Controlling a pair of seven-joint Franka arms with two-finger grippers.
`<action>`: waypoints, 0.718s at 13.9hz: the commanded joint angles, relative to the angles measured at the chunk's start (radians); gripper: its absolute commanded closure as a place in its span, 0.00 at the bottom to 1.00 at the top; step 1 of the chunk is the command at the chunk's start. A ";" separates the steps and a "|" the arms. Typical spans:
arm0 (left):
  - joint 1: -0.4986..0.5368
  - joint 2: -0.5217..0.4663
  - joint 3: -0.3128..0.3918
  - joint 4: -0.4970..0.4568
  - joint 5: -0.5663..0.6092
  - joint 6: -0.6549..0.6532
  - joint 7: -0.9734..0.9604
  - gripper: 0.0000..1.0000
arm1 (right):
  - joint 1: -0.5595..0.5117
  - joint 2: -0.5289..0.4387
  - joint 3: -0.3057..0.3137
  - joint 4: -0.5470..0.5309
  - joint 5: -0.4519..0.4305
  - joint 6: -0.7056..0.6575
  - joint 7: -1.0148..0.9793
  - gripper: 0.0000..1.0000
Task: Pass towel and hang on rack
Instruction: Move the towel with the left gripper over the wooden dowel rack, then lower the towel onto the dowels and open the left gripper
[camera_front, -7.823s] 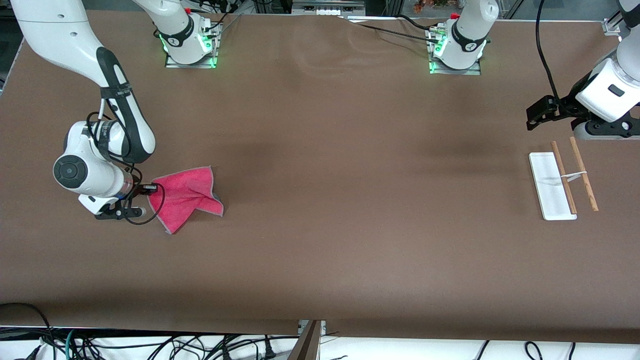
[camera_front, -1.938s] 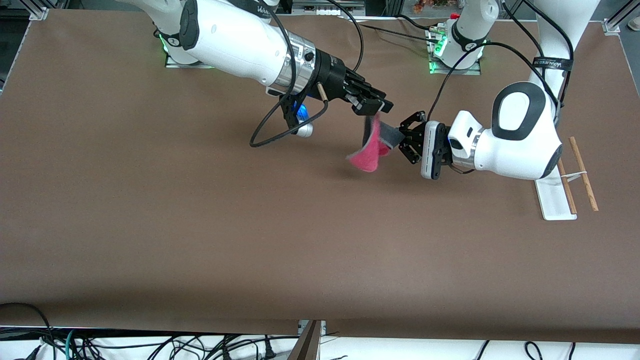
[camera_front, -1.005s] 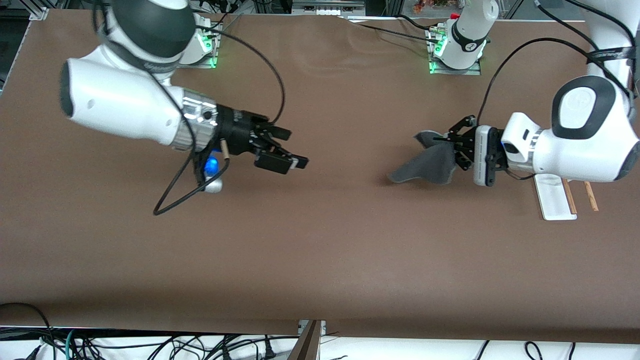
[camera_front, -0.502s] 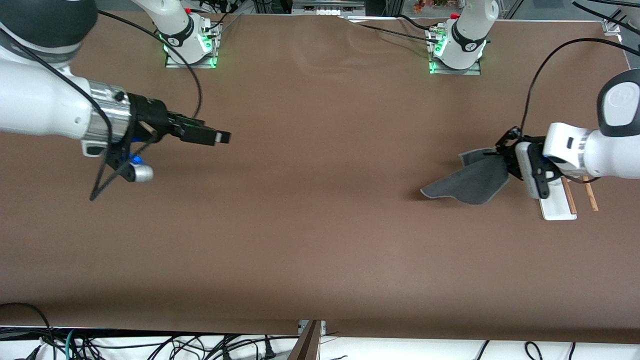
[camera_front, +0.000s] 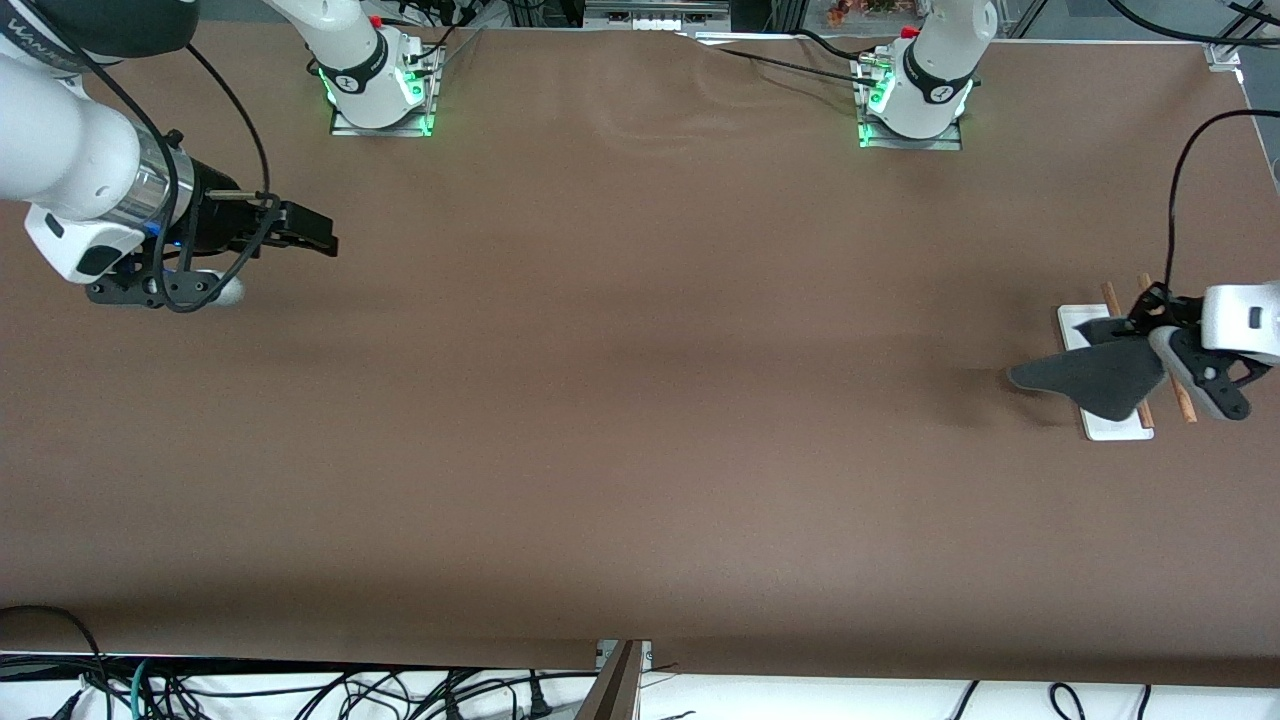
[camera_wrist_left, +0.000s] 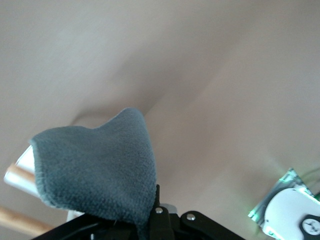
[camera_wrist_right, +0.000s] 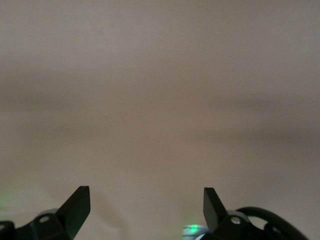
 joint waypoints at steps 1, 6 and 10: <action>0.117 0.068 -0.010 0.048 0.027 0.017 -0.002 1.00 | 0.000 -0.067 -0.001 -0.102 -0.080 0.059 -0.060 0.00; 0.257 0.159 -0.010 0.121 0.061 0.099 0.156 1.00 | 0.000 -0.067 -0.022 -0.118 -0.103 0.088 -0.051 0.00; 0.338 0.226 -0.010 0.121 0.062 0.212 0.216 1.00 | -0.001 -0.061 -0.045 -0.118 -0.100 0.090 -0.064 0.00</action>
